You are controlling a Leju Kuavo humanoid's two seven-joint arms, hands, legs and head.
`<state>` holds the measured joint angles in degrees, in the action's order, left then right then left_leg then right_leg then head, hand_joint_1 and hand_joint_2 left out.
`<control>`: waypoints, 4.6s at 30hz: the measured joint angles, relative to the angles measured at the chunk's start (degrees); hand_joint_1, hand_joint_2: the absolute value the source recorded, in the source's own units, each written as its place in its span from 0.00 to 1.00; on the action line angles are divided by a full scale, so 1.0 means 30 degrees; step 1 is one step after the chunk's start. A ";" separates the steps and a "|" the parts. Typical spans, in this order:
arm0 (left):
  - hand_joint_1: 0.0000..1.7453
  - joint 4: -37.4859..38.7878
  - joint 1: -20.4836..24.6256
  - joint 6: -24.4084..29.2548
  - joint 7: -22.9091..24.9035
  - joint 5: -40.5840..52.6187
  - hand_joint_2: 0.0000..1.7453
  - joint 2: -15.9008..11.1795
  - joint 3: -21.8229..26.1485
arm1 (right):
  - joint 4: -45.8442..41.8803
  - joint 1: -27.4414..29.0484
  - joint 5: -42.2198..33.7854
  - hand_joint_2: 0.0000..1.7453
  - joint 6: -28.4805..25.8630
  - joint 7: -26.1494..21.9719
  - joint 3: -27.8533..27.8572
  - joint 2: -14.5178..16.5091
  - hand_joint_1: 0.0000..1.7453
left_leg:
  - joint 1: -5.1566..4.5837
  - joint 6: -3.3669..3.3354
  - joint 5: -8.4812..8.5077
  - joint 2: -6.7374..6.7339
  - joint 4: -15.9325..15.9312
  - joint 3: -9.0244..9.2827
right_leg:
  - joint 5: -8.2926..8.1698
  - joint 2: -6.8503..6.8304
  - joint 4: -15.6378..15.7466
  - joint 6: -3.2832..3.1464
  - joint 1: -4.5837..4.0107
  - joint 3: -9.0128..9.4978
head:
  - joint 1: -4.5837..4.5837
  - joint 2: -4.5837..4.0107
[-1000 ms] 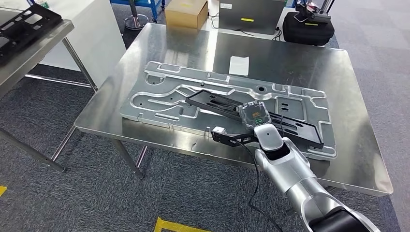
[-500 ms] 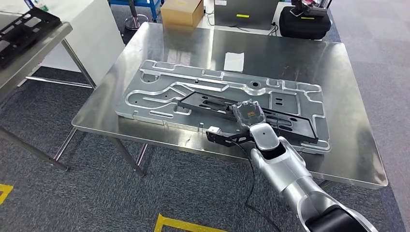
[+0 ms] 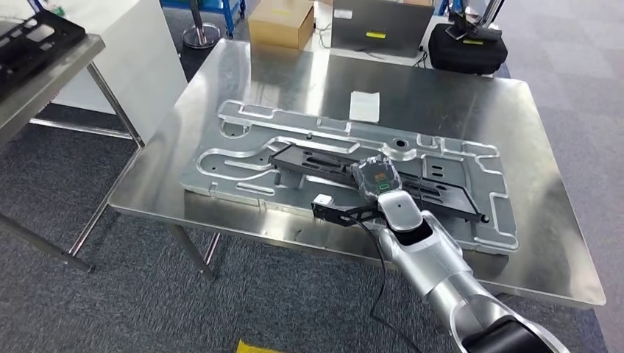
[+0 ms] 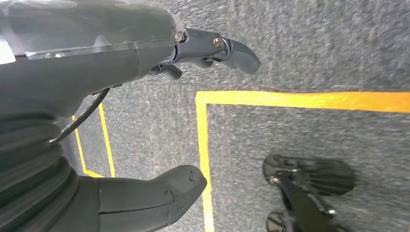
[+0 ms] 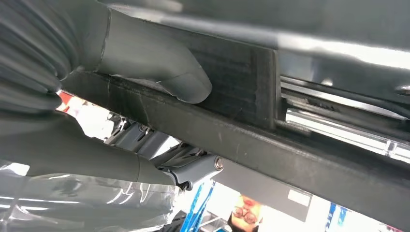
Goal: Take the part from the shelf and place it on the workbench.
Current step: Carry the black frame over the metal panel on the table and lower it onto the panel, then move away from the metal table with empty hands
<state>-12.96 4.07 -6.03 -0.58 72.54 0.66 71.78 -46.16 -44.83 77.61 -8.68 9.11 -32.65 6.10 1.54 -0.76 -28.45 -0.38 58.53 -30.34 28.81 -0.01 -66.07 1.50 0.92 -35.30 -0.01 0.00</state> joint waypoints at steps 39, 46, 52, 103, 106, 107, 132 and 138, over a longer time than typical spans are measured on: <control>0.00 0.0053 0.0083 0.0004 -0.0097 -0.0330 0.00 0.0062 -0.0087 | 0.0599 0.0088 -0.0113 0.00 0.0096 -0.0097 -0.0605 0.0273 0.00 | -0.0087 0.0135 -0.1213 -0.0088 0.0565 0.0711 | -0.2916 0.0138 0.1587 -0.0683 -0.0526 -0.2068 | -0.0015 -0.0002; 0.00 0.0073 0.0190 0.0015 -0.0060 -0.0348 0.00 0.0155 -0.0080 | 0.0565 0.0318 -0.0137 0.00 0.0196 -0.0386 -0.0634 0.0432 0.00 | -0.0091 0.0701 -0.2181 -0.0063 0.1599 0.0752 | -0.2458 0.0063 0.3071 -0.1332 -0.0373 -0.0507 | 0.0093 0.0000; 0.00 0.0073 0.0080 -0.0009 0.0024 -0.0350 0.00 0.0107 -0.0075 | 0.0683 0.0542 -0.0158 0.00 0.0271 -0.0441 -0.0663 0.0495 0.00 | -0.0064 0.0872 -0.0925 -0.0062 0.2577 -0.1390 | -0.2065 0.0211 0.2786 -0.1349 -0.0390 -0.0322 | 0.0122 0.0000; 0.00 0.0080 0.0165 -0.0350 0.0122 -0.0690 0.00 0.0178 0.0337 | 0.1483 0.0062 -0.0173 0.00 -0.0259 -0.0109 -0.0656 0.0106 0.00 | -0.0074 0.0726 0.2343 0.0007 -0.0138 -0.2098 | -0.0029 0.0084 0.2661 -0.0514 -0.0126 0.1660 | -0.0016 0.0000; 0.00 0.0080 0.0129 -0.0377 0.0133 -0.0712 0.00 0.0189 0.0381 | 0.1492 0.0084 -0.0071 0.00 -0.0423 -0.0107 -0.0656 0.0120 0.00 | 0.0007 0.0971 0.1397 0.0052 0.0730 -0.2524 | -0.0517 -0.0019 0.2828 -0.1023 -0.0068 0.1315 | 0.0018 -0.0002; 0.00 0.0080 0.0130 -0.0386 0.0137 -0.0714 0.00 0.0193 0.0388 | 0.1497 0.0089 -0.0034 0.00 -0.0476 -0.0106 -0.0656 0.0129 0.00 | 0.0033 0.0992 0.0498 0.0059 0.1689 -0.2835 | -0.0696 -0.0051 0.2846 -0.1148 -0.0080 0.1135 | 0.0057 -0.0002; 0.00 0.0087 0.0270 -0.0406 0.0348 -0.0698 0.00 0.0270 0.0397 | 0.1344 0.0248 0.0481 0.00 -0.0891 0.0182 -0.0656 0.0071 0.00 | -0.0213 0.0329 0.2363 -0.0053 0.0032 -0.2410 | 0.0336 0.0026 0.2494 -0.0371 -0.0202 0.1948 | 0.0069 -0.0002; 0.00 0.0095 0.0178 -0.0406 0.0366 -0.0699 0.00 0.0337 0.0406 | 0.1321 0.0265 0.0559 0.00 -0.0929 0.0182 -0.0656 0.0084 0.00 | -0.0104 0.0878 0.0243 0.0002 0.2038 -0.3297 | -0.0841 -0.0115 0.3014 -0.1208 -0.0162 0.1090 | 0.0153 0.0000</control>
<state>-12.68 4.60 -7.25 0.51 70.44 1.67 73.00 -42.20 -44.03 79.29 -11.46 9.66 -34.62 6.35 1.23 1.87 -27.72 -0.38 64.65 -40.23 26.28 -0.35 -57.03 -2.13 0.43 -32.03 0.45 0.00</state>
